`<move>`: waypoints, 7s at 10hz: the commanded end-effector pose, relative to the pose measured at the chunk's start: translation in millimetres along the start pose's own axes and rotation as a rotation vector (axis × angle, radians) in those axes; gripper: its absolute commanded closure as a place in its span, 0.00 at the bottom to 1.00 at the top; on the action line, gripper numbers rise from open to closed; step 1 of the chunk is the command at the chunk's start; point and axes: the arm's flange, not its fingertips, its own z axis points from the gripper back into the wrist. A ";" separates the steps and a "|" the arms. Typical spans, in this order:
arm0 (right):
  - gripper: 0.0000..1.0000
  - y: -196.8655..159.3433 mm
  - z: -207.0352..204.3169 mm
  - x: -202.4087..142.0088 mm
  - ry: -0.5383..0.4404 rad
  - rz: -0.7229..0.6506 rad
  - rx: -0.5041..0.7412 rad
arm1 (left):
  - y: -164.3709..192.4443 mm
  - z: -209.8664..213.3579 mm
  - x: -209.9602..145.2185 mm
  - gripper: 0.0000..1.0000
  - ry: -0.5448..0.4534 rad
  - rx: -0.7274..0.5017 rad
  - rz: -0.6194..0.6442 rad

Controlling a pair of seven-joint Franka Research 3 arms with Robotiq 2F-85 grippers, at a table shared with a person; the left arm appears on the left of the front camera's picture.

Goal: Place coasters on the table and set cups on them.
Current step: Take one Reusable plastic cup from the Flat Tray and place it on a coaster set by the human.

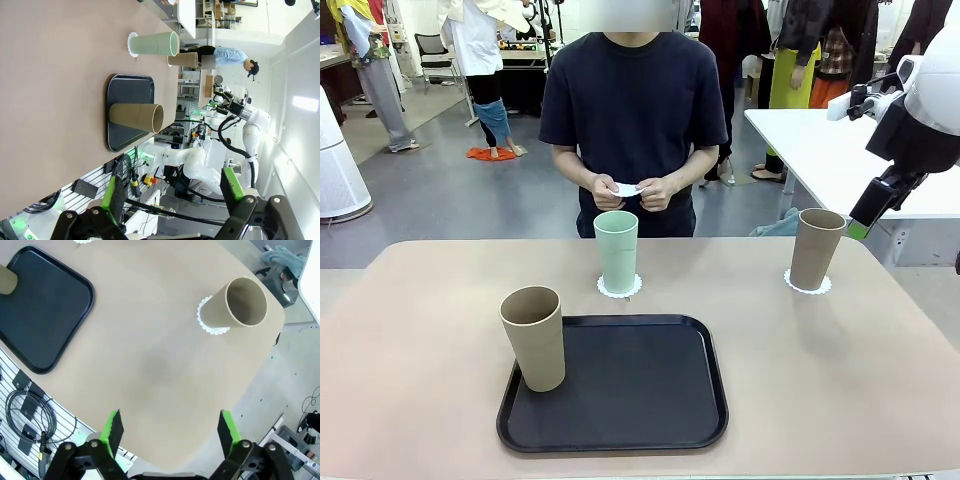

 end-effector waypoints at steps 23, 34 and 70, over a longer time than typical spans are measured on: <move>0.00 -172.9 -24.6 -203.6 -0.544 -0.700 1.092 | -1.7 0.5 0.3 0.00 -0.018 -0.007 -0.008; 0.00 -185.0 -32.8 -213.1 -0.544 -0.718 1.128 | -1.7 0.5 0.3 0.00 -0.018 -0.007 -0.008; 0.00 -185.0 -32.8 -213.1 -0.544 -0.718 1.128 | -34.5 -229.7 36.7 0.00 0.510 -0.041 -1.653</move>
